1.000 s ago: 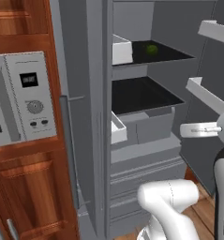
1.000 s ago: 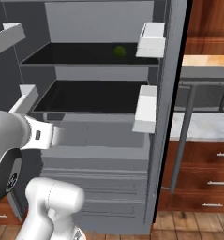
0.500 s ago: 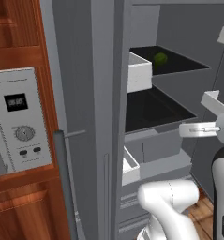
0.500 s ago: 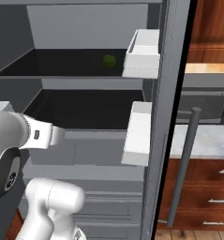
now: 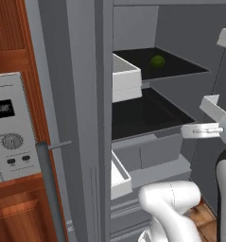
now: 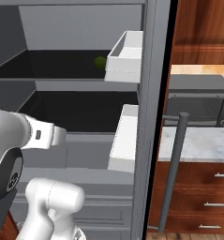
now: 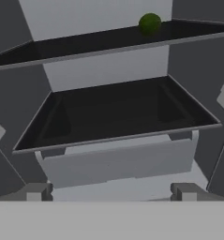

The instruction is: Grab the limes from the fridge, place them in the blender, close the lid, and turn on the blender to create a marinade.

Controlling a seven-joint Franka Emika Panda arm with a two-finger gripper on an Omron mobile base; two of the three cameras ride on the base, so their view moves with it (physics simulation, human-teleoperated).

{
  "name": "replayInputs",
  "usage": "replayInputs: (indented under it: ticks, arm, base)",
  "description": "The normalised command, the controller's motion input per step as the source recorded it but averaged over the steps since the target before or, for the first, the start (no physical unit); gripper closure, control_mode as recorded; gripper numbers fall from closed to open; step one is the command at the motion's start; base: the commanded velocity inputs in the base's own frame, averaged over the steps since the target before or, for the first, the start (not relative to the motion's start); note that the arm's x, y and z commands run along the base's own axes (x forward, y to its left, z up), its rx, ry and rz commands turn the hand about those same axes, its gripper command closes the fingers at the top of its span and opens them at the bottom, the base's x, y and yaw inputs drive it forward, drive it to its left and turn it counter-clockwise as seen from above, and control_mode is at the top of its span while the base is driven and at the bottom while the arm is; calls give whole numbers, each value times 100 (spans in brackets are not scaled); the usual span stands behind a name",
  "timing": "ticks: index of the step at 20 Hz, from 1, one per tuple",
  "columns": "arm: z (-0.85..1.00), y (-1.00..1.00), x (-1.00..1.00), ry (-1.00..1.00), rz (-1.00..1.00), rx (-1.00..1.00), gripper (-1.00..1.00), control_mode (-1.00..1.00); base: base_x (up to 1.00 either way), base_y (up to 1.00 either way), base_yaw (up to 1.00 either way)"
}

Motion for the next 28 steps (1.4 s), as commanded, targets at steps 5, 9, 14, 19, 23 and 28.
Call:
replayInputs:
  ticks: [5,9,14,19,23,28]
  arm:
    - [58,0,27,5,-2,0,-100,-100]
    - [84,-8,11,0,0,0,-100,-100]
    - [71,-17,49,0,-4,0,-100,-100]
    - [20,0,99,2,-7,-4,-100,-100]
    - [-33,-5,94,12,0,-2,-100,-100]
    - [-39,-10,100,0,-6,0,-100,-100]
  base:
    - [0,0,0]
    - [0,0,0]
    - [0,0,0]
    - [0,0,0]
    - [0,0,0]
    - [0,0,0]
